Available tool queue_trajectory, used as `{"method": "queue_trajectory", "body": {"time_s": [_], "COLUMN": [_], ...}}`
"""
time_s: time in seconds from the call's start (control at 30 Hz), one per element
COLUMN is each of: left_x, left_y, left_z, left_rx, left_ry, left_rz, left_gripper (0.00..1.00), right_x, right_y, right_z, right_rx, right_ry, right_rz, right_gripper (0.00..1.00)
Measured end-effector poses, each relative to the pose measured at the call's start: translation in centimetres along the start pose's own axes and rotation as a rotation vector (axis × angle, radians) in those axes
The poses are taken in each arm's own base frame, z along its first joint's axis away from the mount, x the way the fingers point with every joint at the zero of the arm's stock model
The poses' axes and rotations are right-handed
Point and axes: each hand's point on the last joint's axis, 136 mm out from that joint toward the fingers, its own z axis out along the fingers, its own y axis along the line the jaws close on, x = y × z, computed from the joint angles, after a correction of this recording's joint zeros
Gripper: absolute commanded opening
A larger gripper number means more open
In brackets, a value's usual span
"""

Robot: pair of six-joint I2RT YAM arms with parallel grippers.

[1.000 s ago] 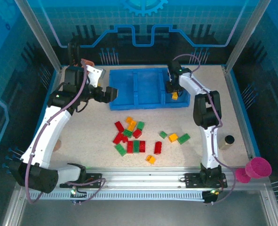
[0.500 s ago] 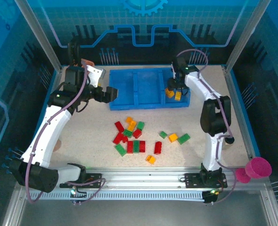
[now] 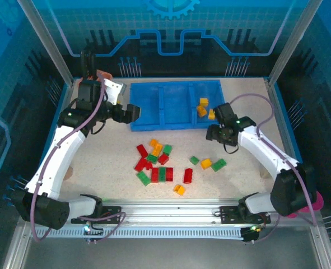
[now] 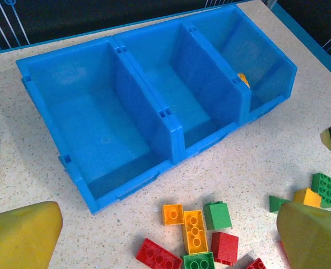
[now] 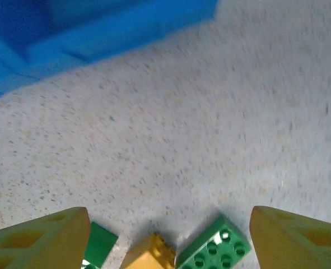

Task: Sort the legos into containers by color
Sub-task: Pick up the lego from the bottom-right of the table.

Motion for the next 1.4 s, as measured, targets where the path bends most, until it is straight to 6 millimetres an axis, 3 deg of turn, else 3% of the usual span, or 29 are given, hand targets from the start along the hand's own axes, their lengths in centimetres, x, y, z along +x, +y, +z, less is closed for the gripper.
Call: {"method": "queue_trajectory", "body": {"time_s": [0.3, 0.47, 0.73, 0.97, 1.23, 1.33, 1.4], "left_x": [0.5, 0.4, 0.4, 0.4, 0.4, 0.4, 0.4], "left_y": [-0.1, -0.2, -0.2, -0.2, -0.2, -0.2, -0.2], "left_z": [-0.1, -0.3, -0.4, -0.4, -0.4, -0.4, -0.4], "left_rx": [0.003, 0.003, 0.003, 0.003, 0.003, 0.003, 0.003], "left_ry": [0.002, -0.004, -0.008, -0.007, -0.007, -0.007, -0.007], "left_rz": [-0.001, 0.001, 0.003, 0.002, 0.003, 0.003, 0.003], "left_gripper": [0.99, 0.99, 0.99, 0.99, 1.0, 0.99, 0.99], "right_x": [6.8, 8.8, 9.5, 9.9, 9.9, 8.6, 6.6], "right_y": [-3.1, -3.9, -3.9, -4.6, -4.7, -3.4, -1.9], "right_z": [3.3, 4.5, 6.3, 7.1, 6.9, 7.1, 6.7], "right_rx": [0.044, 0.048, 0.047, 0.084, 0.116, 0.077, 0.032], "right_ry": [0.176, 0.234, 0.26, 0.28, 0.335, 0.336, 0.312], "right_rz": [0.269, 0.367, 0.421, 0.414, 0.34, 0.275, 0.201], "right_gripper": [0.73, 0.73, 0.66, 0.41, 0.25, 0.25, 0.26]}}
